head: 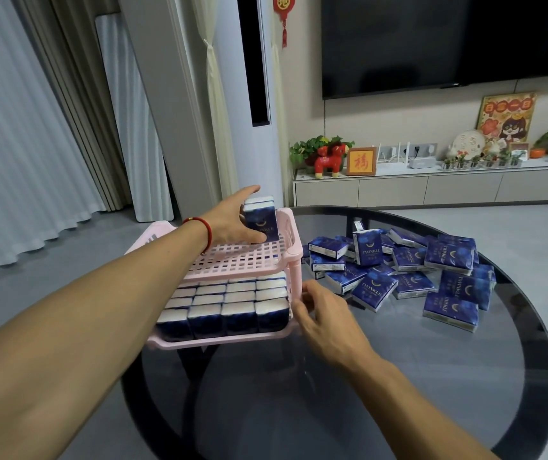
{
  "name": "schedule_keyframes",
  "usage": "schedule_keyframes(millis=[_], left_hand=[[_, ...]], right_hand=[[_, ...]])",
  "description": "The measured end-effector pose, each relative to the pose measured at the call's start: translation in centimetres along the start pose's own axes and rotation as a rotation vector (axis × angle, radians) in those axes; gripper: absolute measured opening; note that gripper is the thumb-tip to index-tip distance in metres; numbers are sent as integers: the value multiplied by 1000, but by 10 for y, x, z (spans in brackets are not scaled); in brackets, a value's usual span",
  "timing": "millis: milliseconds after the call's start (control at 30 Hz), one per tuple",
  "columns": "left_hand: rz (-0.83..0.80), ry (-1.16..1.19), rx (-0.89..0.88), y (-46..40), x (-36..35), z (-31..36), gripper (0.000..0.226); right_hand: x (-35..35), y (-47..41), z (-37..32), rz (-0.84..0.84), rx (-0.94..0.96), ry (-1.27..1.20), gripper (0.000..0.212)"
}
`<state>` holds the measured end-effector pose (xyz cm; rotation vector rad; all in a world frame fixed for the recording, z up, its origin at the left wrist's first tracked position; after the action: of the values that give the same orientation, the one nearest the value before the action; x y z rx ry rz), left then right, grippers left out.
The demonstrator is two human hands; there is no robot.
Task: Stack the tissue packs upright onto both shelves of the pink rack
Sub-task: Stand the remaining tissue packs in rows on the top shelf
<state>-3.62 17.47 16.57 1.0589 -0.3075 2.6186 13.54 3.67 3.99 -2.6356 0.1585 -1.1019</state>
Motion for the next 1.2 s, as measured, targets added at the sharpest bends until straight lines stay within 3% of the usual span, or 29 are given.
schedule_keyframes(millis=[133,233,300,367,500,567,633,700,767,833,933,1000,1100,1200], left_hand=[[9,11,12,2,1,0,112],[6,54,32,6,7,-1,124],[17,59,39,14,12,2,128],[86,19,-8,26,15,7,124],[467,-87,-220,72,3,29,99],[628,-57,-380,108,-19,44,72],[670,-12,-547,141,-50,58,46],[535,25,-629,159,-87,64,32],[284,116,-567,161,-125,62,28],[128,199,-397,153,-157,52,22],[20,507,57,139,-188,30,7],[-105,776,279,141,-202,22,18],[-262,1038,390,149,-208,20,26],[-295,1056,391,148,-210,16,26]], right_hand=[[2,2,3,-8,-1,-23,30],[5,-2,17,138,-70,-21,40],[12,-7,34,321,-133,192,37],[19,-11,53,362,-215,484,42],[25,-16,95,101,-282,708,58],[27,-15,105,103,-244,786,52],[31,-13,105,103,-210,810,44],[34,-10,103,82,-202,774,42],[38,-3,100,68,-173,705,47],[46,9,96,87,-121,583,52],[62,34,89,94,18,394,52],[72,55,81,44,126,355,54],[75,85,62,-46,215,306,56],[75,98,57,-136,244,269,58]])
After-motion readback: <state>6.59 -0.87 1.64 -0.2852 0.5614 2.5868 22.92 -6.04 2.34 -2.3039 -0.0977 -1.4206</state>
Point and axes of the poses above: each hand's wrist, its own y-axis away from the middle knuckle, its own x-axis out of the back of the hand, z = x × y, the point moved 2 cm from there along -y, towards the middle knuckle, and after that the axes turned 6 degrees about y, right-handed, at the moved point
